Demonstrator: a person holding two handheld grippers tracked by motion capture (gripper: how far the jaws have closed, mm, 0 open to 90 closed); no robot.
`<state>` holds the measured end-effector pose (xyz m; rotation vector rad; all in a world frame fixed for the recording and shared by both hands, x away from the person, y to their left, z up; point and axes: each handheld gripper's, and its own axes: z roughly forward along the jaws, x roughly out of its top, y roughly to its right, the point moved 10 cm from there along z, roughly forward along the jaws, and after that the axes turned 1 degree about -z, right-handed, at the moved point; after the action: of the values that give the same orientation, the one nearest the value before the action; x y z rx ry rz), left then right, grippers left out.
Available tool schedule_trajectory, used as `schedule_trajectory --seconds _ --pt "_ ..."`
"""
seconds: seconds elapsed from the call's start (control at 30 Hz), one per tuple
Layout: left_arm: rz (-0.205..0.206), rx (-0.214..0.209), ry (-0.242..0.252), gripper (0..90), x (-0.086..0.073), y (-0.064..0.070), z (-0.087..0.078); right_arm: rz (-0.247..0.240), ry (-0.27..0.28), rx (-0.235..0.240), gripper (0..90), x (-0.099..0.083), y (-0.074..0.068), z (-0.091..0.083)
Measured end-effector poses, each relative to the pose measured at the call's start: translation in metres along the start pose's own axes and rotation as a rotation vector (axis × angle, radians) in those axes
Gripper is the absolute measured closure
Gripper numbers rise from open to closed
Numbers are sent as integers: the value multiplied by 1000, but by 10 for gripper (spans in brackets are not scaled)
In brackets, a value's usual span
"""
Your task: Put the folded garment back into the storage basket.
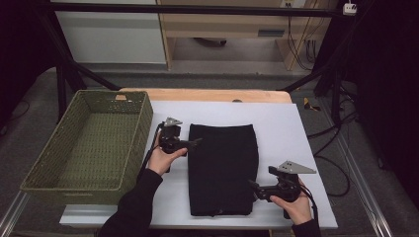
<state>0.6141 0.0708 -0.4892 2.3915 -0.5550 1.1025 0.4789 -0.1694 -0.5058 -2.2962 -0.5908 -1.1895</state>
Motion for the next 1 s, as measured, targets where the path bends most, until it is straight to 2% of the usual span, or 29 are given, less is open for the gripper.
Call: schedule_trajectory --seconds 0.1,0.13,0.23,0.33,0.47,0.67,0.83,1.0 --pt "5 11 -8 59 1 -2 6 -7 -3 -1 19 -1 0 1" --pt "7 34 -8 76 2 -5 12 -5 -4 -2 20 -1 0 1" --pt "-2 58 -19 126 3 -11 21 -4 -9 -7 20 -2 2 1" --pt "-10 58 -28 160 2 -15 26 0 -4 -6 20 -2 2 1" --pt "0 66 -76 196 -4 -20 40 -1 -10 -3 20 -2 0 2" --pt "-20 56 -67 243 -7 -23 55 -7 -13 1 20 -2 -2 4" --pt "-18 60 -75 292 -7 -28 62 -3 -16 0 21 -3 -3 4" --pt "-12 55 -87 359 -4 -28 66 -6 -21 7 21 -3 -5 5"
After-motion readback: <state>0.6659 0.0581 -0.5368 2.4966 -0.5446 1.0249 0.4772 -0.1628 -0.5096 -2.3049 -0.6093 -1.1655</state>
